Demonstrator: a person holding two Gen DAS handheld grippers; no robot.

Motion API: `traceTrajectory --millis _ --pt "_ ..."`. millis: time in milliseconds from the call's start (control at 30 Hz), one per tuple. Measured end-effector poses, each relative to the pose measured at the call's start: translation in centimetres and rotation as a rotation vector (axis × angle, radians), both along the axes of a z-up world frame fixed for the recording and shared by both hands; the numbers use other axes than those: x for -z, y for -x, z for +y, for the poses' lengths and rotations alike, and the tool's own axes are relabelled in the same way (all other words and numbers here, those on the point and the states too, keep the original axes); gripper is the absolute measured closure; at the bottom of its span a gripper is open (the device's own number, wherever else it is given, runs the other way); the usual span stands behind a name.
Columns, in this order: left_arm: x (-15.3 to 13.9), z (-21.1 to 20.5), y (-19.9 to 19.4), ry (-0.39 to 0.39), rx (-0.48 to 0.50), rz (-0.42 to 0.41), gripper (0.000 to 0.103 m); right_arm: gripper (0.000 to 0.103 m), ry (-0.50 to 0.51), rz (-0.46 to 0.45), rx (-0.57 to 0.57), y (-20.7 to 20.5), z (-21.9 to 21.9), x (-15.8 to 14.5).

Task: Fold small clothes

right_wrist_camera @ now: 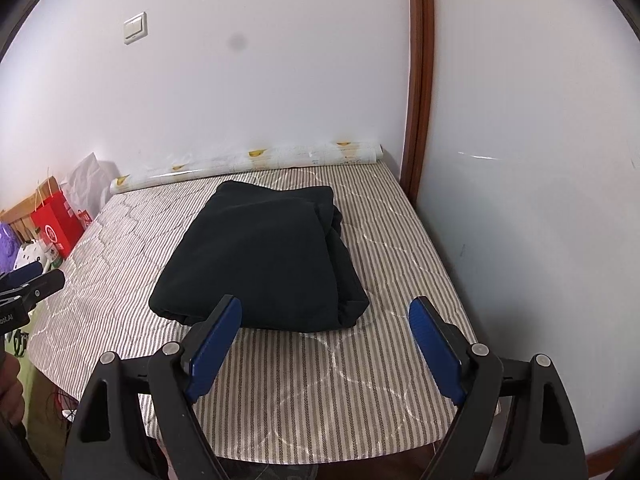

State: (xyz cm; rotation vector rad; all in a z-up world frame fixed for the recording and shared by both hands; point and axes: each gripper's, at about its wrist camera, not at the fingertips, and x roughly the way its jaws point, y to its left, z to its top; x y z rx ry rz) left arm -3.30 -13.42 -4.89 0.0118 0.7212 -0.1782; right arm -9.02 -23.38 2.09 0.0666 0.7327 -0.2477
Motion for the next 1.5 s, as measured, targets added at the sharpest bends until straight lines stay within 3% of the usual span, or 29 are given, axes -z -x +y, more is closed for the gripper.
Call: traceTrajectory --millis 1500 --pt "0.21 0.47 0.15 0.009 -0.001 0.014 0.015 0.018 -0.018 0.0 -0.032 -0.13 0.4 -0.06"
